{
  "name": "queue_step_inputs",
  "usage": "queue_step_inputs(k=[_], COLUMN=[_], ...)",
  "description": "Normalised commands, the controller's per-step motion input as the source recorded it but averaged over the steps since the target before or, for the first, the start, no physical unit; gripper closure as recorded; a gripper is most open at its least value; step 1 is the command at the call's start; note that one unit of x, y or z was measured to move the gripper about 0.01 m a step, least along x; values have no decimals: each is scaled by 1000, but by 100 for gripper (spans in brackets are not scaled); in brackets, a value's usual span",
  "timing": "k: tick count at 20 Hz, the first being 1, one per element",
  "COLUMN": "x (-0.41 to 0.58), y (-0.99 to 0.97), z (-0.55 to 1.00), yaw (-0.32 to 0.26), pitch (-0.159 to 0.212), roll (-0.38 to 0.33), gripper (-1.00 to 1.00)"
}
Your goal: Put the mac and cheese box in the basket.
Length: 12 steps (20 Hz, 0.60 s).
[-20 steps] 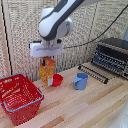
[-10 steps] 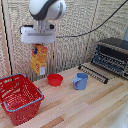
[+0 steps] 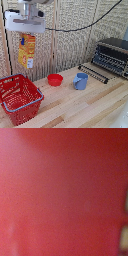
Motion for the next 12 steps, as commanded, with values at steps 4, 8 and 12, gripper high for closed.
queue_step_inputs(k=[4, 8, 12], x=[-152, -75, -21], y=[862, 302, 15], z=[-269, -696, -865], yaw=[0, 0, 0], pitch=[164, 57, -29], roll=[-92, -140, -144], gripper=[100, 100, 100])
